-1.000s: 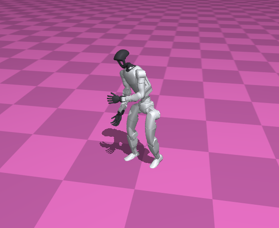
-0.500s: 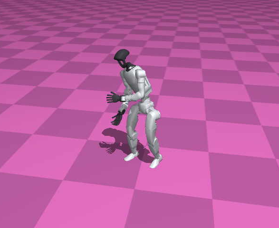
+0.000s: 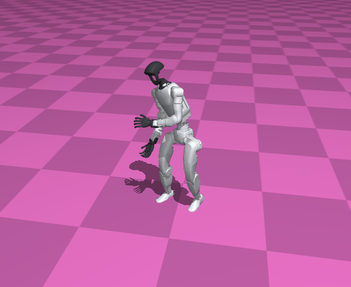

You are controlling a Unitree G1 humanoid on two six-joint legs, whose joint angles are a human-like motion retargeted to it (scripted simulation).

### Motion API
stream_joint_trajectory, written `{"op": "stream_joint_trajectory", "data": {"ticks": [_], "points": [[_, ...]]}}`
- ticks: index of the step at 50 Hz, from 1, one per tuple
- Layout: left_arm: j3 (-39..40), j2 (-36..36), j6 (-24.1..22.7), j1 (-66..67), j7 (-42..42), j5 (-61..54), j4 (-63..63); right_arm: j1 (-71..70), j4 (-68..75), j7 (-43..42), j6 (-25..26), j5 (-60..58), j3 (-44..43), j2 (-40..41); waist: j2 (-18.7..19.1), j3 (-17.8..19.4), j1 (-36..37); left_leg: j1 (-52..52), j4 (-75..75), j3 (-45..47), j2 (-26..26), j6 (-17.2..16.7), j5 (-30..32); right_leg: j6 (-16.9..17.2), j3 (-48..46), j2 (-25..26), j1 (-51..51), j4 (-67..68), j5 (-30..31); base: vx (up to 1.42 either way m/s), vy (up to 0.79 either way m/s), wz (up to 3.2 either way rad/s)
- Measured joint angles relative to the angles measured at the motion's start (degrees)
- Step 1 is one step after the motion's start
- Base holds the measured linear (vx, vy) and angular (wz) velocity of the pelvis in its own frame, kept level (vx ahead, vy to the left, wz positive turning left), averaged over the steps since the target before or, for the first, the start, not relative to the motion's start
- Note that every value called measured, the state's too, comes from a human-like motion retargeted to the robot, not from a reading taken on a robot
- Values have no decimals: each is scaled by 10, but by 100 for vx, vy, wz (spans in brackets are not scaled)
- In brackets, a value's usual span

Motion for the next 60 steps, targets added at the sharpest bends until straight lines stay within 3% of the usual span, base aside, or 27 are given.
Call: {"op": "stream_joint_trajectory", "data": {"ticks": [60], "points": [[-21, -5, 95, 19, 40, 106, 20, 27, -30, -3, 18, -39, -12, 26, 5, -26, -74, 7, -5, 6, 14, -10, -9, -5, -6, 7, 11, 0, 8, 0, 0, 0]]}}
